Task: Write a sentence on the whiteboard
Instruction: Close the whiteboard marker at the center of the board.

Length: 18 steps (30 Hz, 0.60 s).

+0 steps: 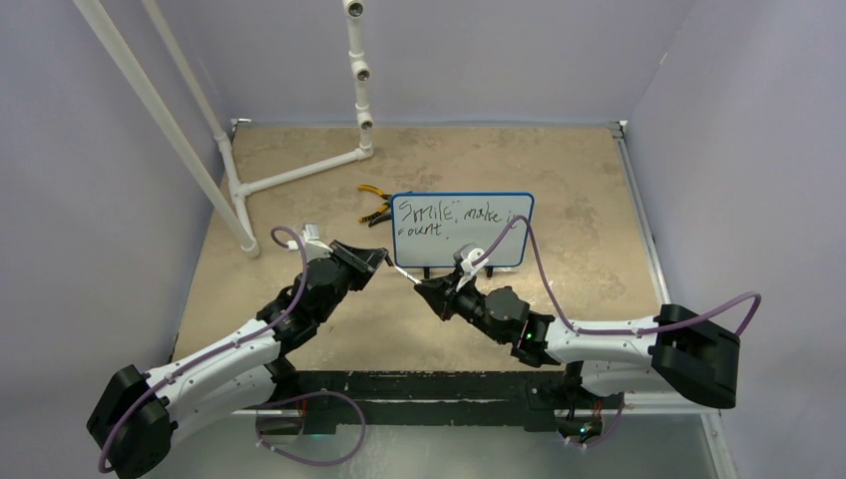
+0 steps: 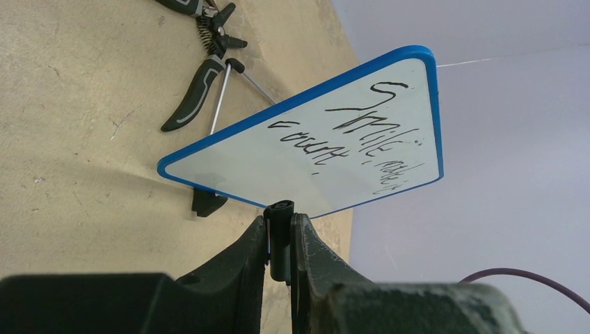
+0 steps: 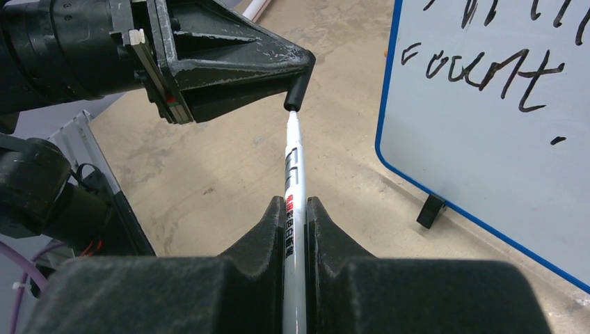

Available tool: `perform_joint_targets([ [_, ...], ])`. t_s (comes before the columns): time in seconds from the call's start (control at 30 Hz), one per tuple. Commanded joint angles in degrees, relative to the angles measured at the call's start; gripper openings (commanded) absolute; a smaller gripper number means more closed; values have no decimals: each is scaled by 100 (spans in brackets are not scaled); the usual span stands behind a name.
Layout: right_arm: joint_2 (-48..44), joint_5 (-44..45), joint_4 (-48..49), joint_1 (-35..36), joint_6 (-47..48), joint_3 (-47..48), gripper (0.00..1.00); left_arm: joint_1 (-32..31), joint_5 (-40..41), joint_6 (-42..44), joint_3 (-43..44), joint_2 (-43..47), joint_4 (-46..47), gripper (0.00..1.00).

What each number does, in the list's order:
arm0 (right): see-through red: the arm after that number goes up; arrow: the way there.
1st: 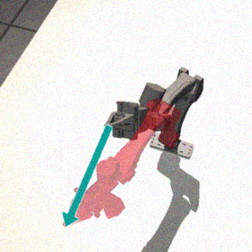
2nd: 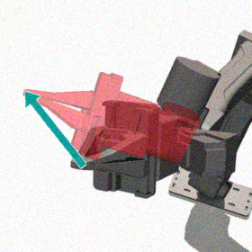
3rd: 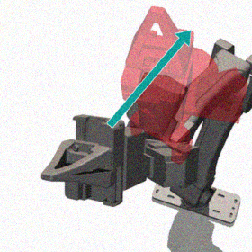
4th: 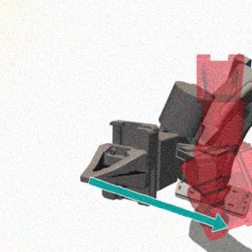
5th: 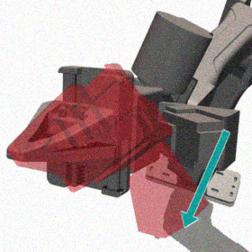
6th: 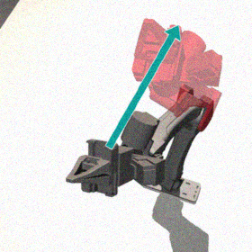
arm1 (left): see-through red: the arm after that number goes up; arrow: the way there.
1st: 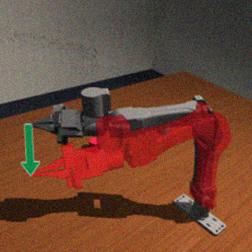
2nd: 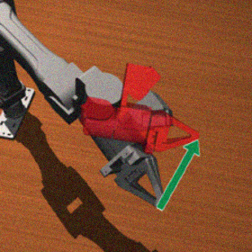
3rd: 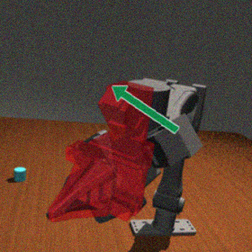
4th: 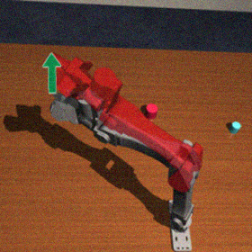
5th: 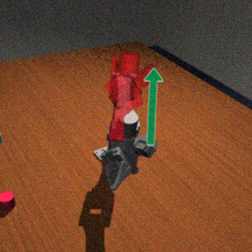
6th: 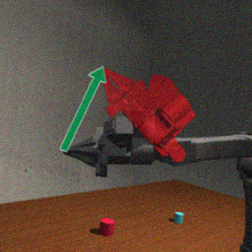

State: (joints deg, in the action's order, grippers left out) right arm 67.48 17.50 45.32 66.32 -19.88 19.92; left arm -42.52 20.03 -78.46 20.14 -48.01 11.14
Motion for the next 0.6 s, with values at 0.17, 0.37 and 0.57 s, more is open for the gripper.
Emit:
perform_joint_targets([
  [0.17, 15, 190, 104, 21, 54, 238, 0, -36, -78, -69, 215, -57, 277, 0],
  [0.37, 59, 223, 77, 21, 46, 266, 0, -78, -87, -108, 203, -99, 347, 0],
  [0.57, 72, 280, 82, 21, 29, 284, 0, -124, -61, -132, 201, -103, 371, 0],
])
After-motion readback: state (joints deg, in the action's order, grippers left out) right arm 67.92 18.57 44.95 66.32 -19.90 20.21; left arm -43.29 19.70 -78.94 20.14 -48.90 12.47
